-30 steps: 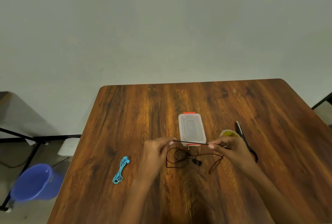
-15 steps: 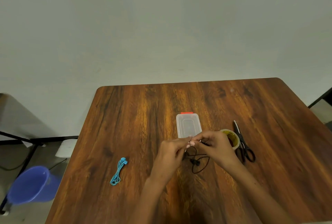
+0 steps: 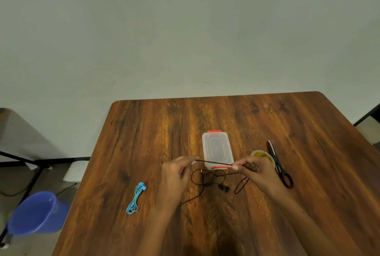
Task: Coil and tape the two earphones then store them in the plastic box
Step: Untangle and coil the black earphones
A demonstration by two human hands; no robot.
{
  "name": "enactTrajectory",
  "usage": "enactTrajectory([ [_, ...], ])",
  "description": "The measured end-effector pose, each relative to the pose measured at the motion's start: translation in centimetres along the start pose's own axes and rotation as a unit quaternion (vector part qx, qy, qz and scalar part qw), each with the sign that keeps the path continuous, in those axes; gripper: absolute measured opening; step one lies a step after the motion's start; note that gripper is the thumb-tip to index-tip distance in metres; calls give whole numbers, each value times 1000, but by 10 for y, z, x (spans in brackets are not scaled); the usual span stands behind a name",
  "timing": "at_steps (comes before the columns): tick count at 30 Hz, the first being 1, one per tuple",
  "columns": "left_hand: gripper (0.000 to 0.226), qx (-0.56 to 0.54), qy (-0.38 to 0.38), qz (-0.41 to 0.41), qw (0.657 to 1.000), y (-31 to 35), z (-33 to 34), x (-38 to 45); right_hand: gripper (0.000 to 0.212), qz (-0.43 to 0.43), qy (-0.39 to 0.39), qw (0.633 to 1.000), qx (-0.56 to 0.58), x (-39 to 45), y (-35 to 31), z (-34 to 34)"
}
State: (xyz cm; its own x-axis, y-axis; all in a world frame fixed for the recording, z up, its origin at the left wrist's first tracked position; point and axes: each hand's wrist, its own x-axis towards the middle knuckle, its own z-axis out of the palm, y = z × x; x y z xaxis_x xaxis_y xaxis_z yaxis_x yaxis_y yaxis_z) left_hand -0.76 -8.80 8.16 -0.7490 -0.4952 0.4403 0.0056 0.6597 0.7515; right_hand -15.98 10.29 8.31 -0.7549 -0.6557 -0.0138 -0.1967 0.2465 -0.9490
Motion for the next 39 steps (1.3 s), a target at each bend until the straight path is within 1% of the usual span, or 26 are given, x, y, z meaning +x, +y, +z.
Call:
enactTrajectory([
  [4,33,-7,-12,-28,999,-3,1,-1,3,-4,2,1000,-1,2,0,5],
  [7,42,14,-85,-65,994,-2,1,1,1,-2,15,1000,-7,4,0,6],
  [10,48,44,-129,-40,990,4,5,4,3,-9,13,999,-29,4,-2,9],
  [12,48,21,-136,-11,990,14,11,6,3,-20,2,999,-40,4,-6,13],
  [14,43,-8,-143,7,990,24,18,7,5,-36,-15,998,-49,4,-11,19],
  [18,34,-32,-128,34,991,32,26,7,5,-47,-30,997,-50,6,-16,24],
  [22,24,2,-87,23,996,26,26,5,4,-39,-40,998,-43,4,-15,22],
  [26,26,4,-28,5,1000,17,16,9,7,-26,-31,998,-40,3,-4,7],
  [29,26,5,-3,-3,1000,10,9,9,6,-13,-33,999,-17,2,1,2],
  [36,26,8,-3,-28,1000,6,9,5,6,-16,-22,1000,-13,3,4,1],
  [38,35,11,-34,-55,998,7,7,7,5,-19,-16,999,-30,5,5,4],
  [39,42,22,-71,-69,995,6,7,8,4,-22,-16,999,-46,6,4,6],
])
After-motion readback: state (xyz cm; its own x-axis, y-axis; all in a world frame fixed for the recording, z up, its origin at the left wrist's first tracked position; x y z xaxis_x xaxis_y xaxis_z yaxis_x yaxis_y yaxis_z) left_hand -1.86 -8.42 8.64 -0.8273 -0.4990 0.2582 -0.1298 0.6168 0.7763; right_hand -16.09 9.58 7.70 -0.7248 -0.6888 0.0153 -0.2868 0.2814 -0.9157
